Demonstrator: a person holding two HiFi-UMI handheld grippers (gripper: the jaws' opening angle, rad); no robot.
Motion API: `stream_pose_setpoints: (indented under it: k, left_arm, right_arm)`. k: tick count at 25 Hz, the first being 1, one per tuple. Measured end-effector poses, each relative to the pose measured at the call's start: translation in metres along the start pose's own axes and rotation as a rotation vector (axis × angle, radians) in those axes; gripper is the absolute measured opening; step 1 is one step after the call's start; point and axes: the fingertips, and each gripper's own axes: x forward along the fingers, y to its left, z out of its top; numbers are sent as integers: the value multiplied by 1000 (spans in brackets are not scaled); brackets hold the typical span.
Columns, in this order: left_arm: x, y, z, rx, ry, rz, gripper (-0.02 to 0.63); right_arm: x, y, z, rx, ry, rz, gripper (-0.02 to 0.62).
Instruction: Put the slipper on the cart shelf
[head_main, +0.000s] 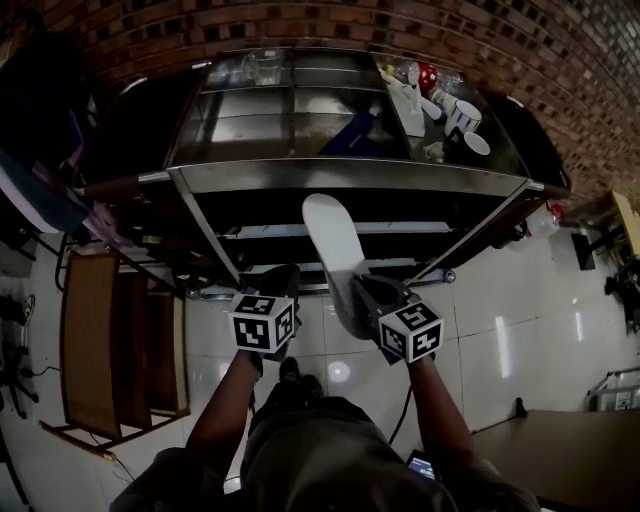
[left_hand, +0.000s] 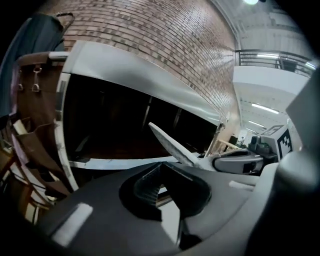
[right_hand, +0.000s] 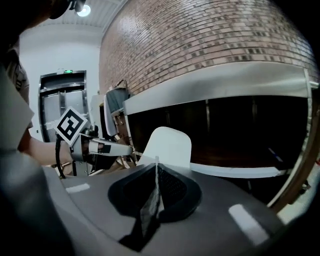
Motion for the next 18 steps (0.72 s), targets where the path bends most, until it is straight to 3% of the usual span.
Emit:
stream_pose_setpoints:
  k: [9, 14, 18]
  left_arm:
    - [78, -53, 13, 86, 74, -220, 8]
    - [109, -75, 13, 98, 103, -250, 8]
    - [135, -88, 14, 99, 109, -229, 8]
  right_arm:
    - [-28, -78, 1, 88, -19, -245, 11]
    - [-30, -126, -5, 120, -10, -297, 11]
    - [-26, -169, -6, 139, -17, -303, 11]
